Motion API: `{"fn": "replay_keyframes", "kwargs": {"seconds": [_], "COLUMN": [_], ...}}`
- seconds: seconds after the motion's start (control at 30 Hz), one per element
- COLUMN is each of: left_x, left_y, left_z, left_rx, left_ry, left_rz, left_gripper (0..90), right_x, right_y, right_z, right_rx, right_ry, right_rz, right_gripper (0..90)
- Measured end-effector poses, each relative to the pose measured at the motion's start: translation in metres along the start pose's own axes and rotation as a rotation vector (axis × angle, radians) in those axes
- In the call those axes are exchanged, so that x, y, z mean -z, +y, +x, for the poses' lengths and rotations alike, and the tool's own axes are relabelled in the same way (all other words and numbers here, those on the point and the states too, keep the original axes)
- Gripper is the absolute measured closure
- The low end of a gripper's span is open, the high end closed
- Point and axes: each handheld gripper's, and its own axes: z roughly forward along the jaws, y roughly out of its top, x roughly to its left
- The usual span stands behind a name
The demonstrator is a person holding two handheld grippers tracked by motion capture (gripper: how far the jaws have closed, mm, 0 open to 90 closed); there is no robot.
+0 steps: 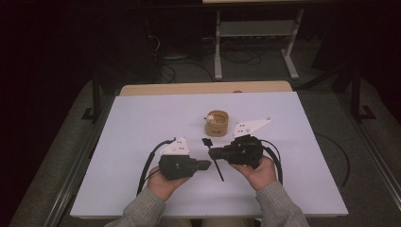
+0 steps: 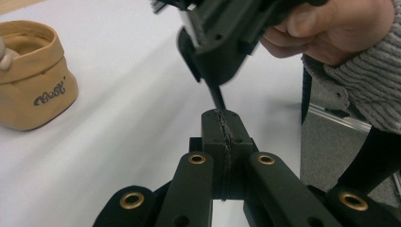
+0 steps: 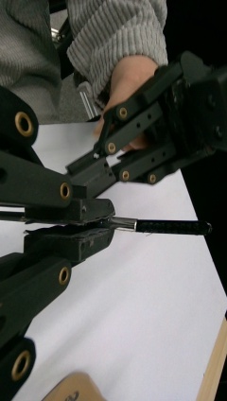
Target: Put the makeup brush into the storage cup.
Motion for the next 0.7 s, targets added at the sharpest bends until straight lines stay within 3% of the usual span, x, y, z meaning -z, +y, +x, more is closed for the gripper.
{"fn": "replay_keyframes", "kwargs": {"seconds": [0.33,0.7], "left_x": [0.013,0.044], "left_y": [-0.011,-0.035], "left_z": [0.004,0.011], "left_rx": [0.023,0.072], "left_ry": [0.03,0.094], "left_rz": [0.015,0.031], "left_gripper": [87.1,77.5], "right_x": [0.008,0.022], "right_y": [-0.002,-0.001], "right_z": [-0.005,-0.02], "right_rx": [-0.009,-0.036], "right_ry": [-0.019,-0.059], "right_rz": [0.01,-0.002], "right_gripper": [85.0,85.1]}}
